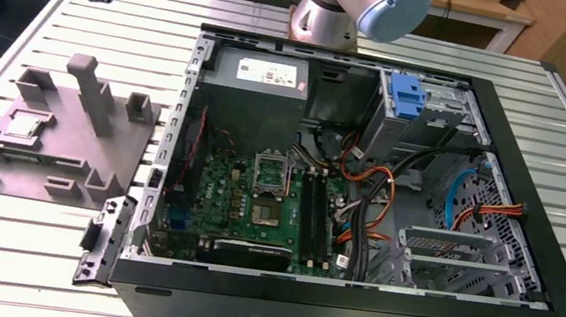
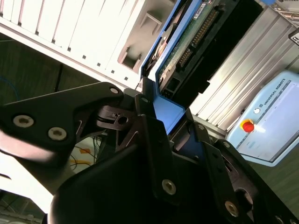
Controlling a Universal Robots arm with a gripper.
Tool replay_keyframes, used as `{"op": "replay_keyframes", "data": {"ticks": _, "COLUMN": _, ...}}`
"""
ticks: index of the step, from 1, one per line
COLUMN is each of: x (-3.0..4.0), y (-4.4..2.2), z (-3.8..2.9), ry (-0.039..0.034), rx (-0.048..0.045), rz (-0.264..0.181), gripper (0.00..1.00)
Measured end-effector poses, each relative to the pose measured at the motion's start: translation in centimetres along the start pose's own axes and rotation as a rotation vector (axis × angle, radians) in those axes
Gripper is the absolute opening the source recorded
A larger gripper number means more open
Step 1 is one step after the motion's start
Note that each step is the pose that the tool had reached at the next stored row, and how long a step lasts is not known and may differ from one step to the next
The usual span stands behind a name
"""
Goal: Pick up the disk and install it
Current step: 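Pick up the disk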
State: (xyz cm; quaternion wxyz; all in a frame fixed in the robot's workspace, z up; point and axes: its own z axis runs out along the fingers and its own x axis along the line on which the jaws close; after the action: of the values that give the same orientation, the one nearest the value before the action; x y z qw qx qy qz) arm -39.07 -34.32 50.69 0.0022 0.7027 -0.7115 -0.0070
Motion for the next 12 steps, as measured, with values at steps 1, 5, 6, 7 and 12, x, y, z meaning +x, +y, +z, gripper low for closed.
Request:
{"op": "replay_keyframes", "data": {"ticks": 1, "x": 0.00, "y": -0.14, "z": 0.00, "ry": 0.0000, "rx": 0.0000, "rz": 0.000, "gripper": 0.36}}
{"op": "replay_keyframes", "data": {"ticks": 5, "x": -0.01, "y": -0.54, "z": -0.01, "ry": 0.0000, "rx": -0.0005, "rz": 0.000, "gripper": 0.36}}
{"op": "replay_keyframes", "data": {"ticks": 6, "x": -0.01, "y": -0.54, "z": -0.01, "ry": 0.0000, "rx": -0.0005, "rz": 0.000, "gripper": 0.36}}
{"op": "replay_keyframes", "data": {"ticks": 7, "x": -0.01, "y": -0.54, "z": -0.01, "ry": 0.0000, "rx": -0.0005, "rz": 0.000, "gripper": 0.36}}
{"op": "replay_keyframes", "data": {"ticks": 12, "x": 0.34, "y": -0.55, "z": -0.01, "ry": 0.0000, "rx": -0.0006, "rz": 0.000, "gripper": 0.36}}
